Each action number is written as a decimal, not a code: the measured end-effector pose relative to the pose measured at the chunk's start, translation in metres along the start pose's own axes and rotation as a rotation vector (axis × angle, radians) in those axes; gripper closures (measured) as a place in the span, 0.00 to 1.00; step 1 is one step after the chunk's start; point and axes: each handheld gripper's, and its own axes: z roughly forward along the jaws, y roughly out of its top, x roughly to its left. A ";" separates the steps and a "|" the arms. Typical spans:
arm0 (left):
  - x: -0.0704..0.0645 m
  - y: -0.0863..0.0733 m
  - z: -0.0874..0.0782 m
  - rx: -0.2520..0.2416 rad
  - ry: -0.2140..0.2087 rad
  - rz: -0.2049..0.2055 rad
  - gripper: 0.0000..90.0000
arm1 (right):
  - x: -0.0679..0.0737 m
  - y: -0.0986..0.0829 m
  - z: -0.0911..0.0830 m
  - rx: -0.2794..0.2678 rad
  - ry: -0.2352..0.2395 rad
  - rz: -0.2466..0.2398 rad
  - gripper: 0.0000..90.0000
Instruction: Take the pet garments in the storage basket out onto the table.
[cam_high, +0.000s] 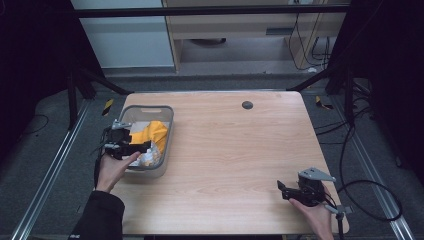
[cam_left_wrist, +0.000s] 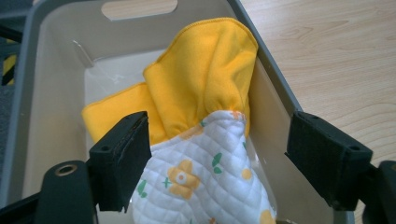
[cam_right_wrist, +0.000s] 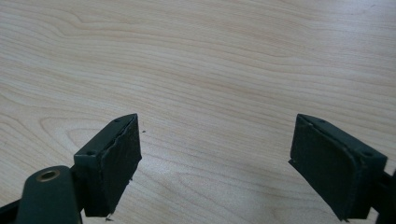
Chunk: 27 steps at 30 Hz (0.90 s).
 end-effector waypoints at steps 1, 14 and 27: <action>0.000 0.001 0.001 0.009 -0.002 -0.002 0.24 | 0.000 0.000 0.000 0.003 0.003 0.005 0.18; -0.004 0.003 0.015 0.072 0.005 0.019 0.30 | 0.001 0.000 0.000 0.008 0.011 -0.001 0.18; -0.009 0.002 0.028 0.130 0.004 0.047 0.39 | 0.001 0.000 0.002 0.019 0.016 -0.010 0.18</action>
